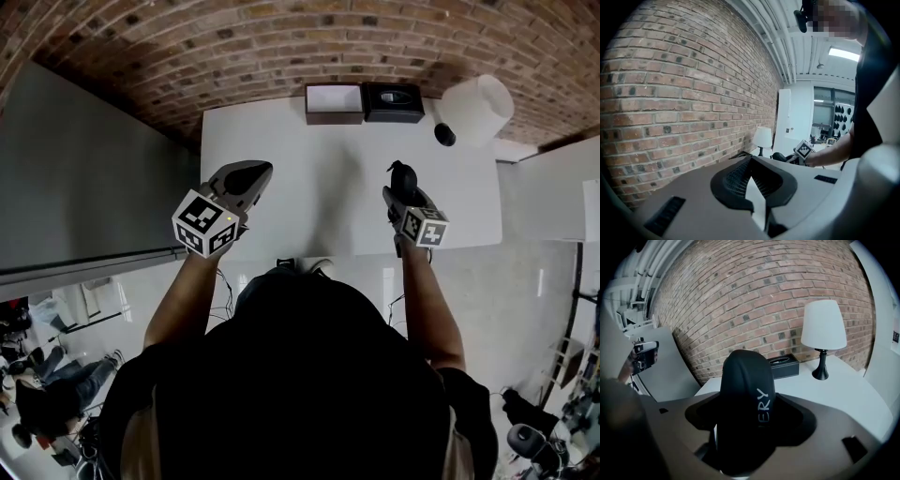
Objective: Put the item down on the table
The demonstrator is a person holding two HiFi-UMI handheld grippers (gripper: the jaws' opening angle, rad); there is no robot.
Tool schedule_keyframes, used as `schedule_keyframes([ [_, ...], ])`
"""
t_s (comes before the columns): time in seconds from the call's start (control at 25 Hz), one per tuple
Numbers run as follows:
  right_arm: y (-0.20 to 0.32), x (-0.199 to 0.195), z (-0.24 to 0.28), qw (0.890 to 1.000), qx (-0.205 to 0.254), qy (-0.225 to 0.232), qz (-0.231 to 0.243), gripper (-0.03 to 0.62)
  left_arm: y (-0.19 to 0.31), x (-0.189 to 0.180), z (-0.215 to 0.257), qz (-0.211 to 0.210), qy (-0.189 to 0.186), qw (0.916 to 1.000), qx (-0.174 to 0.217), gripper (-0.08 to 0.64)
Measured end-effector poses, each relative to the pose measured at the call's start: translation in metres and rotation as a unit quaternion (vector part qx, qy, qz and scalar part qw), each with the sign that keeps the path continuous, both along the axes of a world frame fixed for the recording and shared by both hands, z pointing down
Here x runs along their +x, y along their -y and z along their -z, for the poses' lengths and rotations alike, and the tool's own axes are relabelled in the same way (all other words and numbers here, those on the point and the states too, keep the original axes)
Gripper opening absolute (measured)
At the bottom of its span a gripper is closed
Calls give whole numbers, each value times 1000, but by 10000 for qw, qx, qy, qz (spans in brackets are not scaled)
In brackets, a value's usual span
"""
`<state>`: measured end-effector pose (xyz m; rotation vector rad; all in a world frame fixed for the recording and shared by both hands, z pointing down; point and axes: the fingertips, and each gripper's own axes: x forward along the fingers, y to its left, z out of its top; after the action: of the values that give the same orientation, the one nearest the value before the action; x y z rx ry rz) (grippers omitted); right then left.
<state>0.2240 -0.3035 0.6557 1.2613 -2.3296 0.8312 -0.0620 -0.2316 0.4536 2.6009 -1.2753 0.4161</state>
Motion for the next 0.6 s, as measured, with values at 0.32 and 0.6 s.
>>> schedule_keyframes([
  [0.32, 6, 5, -43, 9993, -278, -228, -42, 345, 6, -4, -7, 2, 41, 9999, -111, 15],
  [0.6, 12, 6, -73, 9979, -447, -462, -13, 345, 8, -11, -13, 51, 84, 9997, -244, 15],
])
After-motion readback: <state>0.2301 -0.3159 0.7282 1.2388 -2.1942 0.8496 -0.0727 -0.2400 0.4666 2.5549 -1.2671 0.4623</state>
